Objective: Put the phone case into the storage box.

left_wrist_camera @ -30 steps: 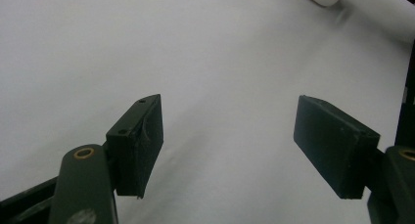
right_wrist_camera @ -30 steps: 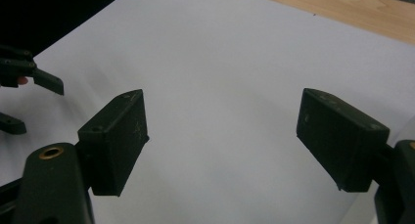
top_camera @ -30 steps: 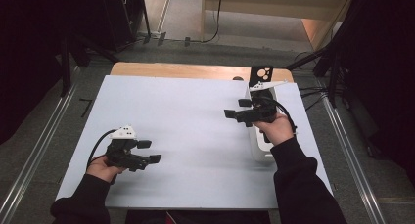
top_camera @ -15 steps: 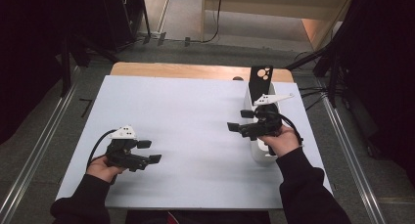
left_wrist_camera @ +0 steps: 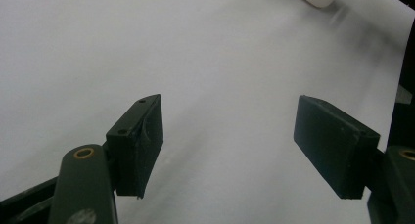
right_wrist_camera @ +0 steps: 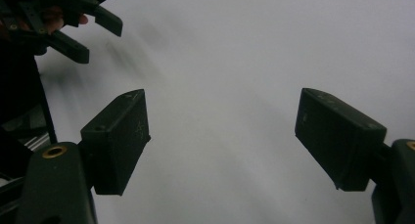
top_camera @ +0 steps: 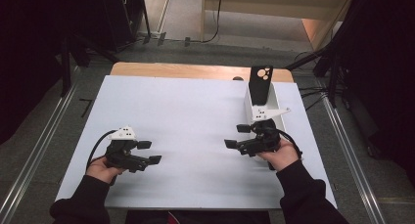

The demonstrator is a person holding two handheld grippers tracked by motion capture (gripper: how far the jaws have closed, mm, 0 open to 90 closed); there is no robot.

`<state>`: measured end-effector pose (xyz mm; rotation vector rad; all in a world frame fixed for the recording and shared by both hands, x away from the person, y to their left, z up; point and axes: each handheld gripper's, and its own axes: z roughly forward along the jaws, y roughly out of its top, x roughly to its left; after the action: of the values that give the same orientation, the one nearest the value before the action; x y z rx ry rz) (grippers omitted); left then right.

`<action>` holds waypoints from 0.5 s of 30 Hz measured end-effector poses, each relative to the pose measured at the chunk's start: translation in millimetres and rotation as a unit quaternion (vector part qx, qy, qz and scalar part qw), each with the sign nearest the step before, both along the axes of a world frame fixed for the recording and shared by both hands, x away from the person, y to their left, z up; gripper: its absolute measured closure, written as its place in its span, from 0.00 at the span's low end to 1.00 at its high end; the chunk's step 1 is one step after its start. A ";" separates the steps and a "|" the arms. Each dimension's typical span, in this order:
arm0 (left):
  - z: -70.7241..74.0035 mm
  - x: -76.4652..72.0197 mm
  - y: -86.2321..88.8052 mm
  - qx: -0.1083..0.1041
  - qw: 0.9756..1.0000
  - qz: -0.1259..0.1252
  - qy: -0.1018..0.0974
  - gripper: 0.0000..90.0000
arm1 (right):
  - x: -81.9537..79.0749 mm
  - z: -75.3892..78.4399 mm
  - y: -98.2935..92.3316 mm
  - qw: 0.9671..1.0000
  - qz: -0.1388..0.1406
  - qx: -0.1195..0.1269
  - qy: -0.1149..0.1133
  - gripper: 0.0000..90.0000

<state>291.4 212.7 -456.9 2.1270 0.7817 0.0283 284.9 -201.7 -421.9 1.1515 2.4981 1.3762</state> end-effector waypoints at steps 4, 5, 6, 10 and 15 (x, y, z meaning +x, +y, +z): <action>0.5 -1.2 -0.3 -0.002 1.000 -0.002 0.001 0.29 | -7.9 -4.0 0.5 1.000 0.003 -0.002 -0.007 0.21; 0.6 -1.8 -0.4 -0.002 1.000 -0.002 0.002 0.29 | -9.6 -4.9 0.2 1.000 0.004 -0.001 -0.009 0.21; 0.9 -2.5 -0.1 0.000 1.000 -0.002 0.003 0.29 | -11.2 -5.6 -0.8 1.000 0.004 -0.001 -0.011 0.22; 0.7 -3.9 1.3 -0.002 1.000 -0.004 0.003 0.29 | -18.7 -11.1 -3.4 1.000 0.010 0.001 -0.018 0.23; 0.9 -4.8 1.0 -0.001 1.000 -0.005 0.002 0.29 | -26.4 -16.0 -5.7 1.000 0.012 -0.005 -0.021 0.23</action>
<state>286.6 213.7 -455.9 2.1291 0.7736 0.0179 258.5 -207.4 -437.9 1.0815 2.4958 1.3777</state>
